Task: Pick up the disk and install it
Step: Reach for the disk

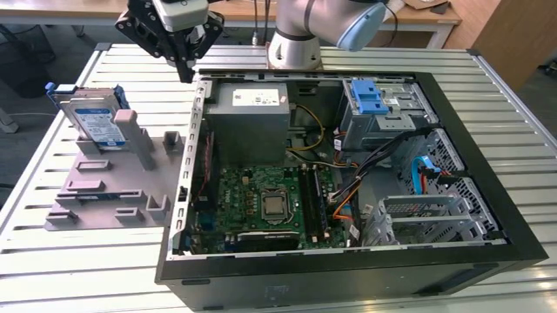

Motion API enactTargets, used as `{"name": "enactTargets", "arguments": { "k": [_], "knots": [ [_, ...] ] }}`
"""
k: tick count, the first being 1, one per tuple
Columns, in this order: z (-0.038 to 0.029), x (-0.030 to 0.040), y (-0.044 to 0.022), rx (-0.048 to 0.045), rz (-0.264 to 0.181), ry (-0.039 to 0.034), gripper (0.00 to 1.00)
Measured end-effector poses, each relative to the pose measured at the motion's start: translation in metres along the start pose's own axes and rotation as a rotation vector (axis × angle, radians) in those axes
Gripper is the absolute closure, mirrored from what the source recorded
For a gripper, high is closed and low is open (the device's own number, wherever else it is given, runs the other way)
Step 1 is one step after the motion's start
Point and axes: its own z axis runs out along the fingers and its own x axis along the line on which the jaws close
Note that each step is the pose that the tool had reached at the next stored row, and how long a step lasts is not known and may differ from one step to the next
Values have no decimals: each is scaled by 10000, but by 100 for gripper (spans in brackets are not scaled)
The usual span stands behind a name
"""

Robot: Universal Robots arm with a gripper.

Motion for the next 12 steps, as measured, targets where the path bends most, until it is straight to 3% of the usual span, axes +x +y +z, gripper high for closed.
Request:
{"name": "enactTargets", "arguments": {
  "k": [12],
  "knots": [
    [-1, 153, -5, 0, 0, 0, 89]
  ]
}}
